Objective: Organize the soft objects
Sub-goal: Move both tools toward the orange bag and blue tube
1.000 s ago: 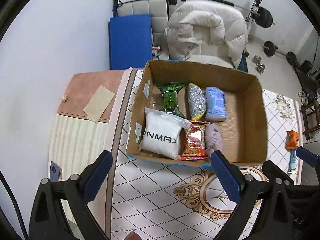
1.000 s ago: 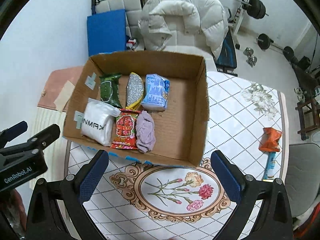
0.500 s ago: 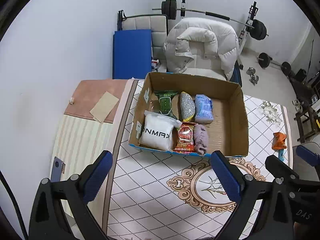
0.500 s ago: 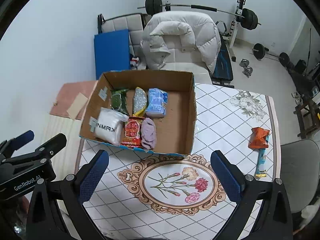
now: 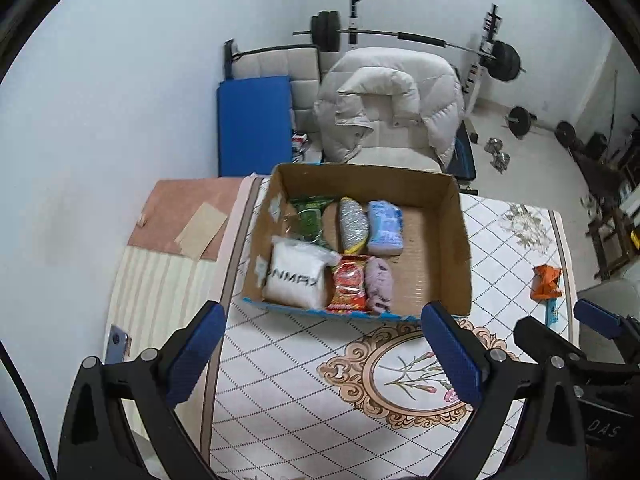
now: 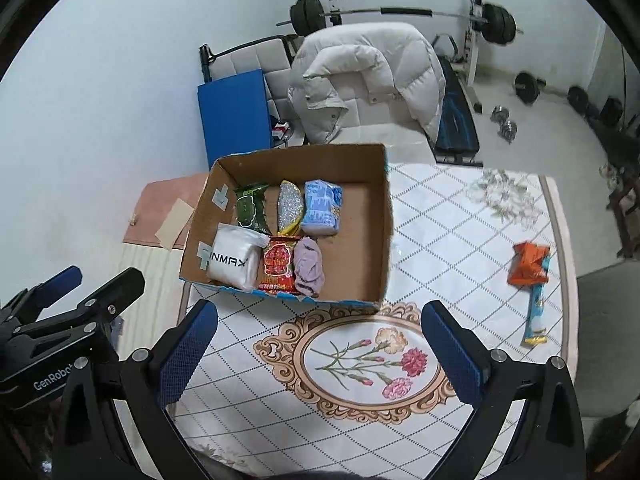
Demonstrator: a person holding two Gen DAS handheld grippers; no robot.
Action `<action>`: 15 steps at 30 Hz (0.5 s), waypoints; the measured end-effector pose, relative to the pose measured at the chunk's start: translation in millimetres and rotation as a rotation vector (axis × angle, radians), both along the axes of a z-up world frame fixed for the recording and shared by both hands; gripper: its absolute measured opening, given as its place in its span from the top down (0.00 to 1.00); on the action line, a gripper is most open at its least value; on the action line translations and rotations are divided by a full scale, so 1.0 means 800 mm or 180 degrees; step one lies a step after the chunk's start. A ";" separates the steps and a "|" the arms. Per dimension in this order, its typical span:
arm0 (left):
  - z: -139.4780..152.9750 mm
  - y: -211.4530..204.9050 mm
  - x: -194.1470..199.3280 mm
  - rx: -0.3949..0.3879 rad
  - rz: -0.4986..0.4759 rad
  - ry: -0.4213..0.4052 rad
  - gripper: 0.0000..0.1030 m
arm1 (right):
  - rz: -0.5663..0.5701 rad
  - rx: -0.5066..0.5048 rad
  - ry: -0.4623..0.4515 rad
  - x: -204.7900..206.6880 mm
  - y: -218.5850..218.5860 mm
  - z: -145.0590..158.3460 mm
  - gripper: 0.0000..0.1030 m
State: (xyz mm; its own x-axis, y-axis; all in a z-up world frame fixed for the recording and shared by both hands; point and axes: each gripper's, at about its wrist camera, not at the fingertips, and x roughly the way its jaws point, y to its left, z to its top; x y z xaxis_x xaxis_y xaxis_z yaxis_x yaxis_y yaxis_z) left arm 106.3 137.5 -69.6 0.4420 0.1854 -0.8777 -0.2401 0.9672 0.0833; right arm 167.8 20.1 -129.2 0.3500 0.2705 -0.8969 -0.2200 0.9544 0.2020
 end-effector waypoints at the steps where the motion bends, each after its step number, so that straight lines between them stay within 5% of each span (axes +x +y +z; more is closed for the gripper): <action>1: -0.003 -0.014 0.009 0.0063 -0.0078 0.0017 0.03 | -0.0043 0.0009 0.0028 0.003 -0.012 -0.002 0.00; 7: -0.046 -0.138 0.088 0.0294 -0.0885 0.0273 0.03 | -0.0618 -0.0122 0.0196 0.030 -0.141 -0.035 0.00; 15: -0.171 -0.327 0.217 -0.0516 -0.1651 0.1122 0.03 | -0.1495 -0.0273 0.0639 0.071 -0.366 -0.138 0.00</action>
